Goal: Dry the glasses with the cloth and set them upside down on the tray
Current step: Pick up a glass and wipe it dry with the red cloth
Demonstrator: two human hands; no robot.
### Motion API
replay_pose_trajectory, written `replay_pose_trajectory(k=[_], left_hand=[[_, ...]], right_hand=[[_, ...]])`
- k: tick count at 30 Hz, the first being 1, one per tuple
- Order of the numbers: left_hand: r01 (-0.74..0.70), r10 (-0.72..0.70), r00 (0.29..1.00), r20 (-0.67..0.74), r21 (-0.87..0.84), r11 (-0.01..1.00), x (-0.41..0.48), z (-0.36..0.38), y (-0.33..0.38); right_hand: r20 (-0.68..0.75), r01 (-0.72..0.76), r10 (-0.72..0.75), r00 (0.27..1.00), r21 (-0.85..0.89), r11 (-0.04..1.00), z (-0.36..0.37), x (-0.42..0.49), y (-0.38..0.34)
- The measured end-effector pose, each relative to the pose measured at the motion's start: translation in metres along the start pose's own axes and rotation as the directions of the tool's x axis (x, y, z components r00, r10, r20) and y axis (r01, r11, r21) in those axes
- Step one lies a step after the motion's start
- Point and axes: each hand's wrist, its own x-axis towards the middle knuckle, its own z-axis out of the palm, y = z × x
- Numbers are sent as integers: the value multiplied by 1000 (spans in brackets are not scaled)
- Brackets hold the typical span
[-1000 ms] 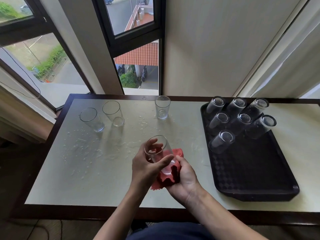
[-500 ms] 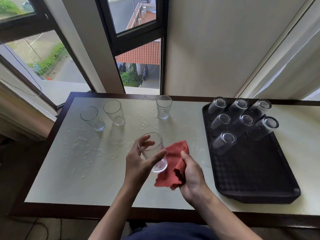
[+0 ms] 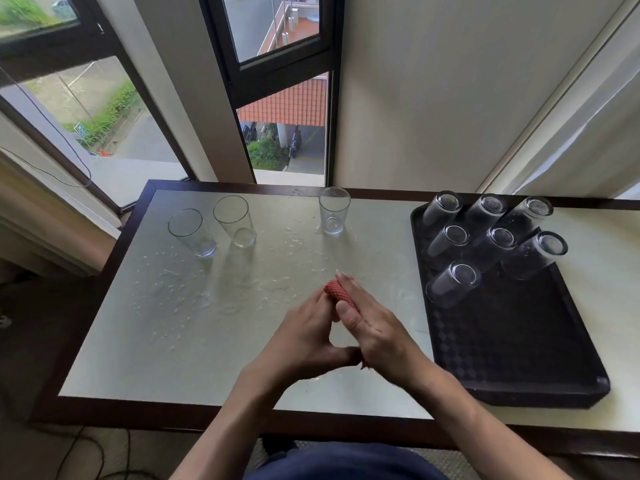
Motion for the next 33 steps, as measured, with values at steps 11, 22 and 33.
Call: replay_pose_trajectory(k=[11, 22, 33], left_hand=[[75, -50, 984, -172, 144, 987, -2, 11, -1], [36, -2, 965, -263, 123, 992, 5, -10, -1], [165, -208, 954, -218, -198, 966, -9, 5, -21]], right_hand=[[-9, -97, 106, 994, 344, 934, 12, -1, 18], [-98, 32, -1, 995, 316, 948, 15, 20, 6], [-53, -228, 394, 918, 742, 630, 16, 29, 16]])
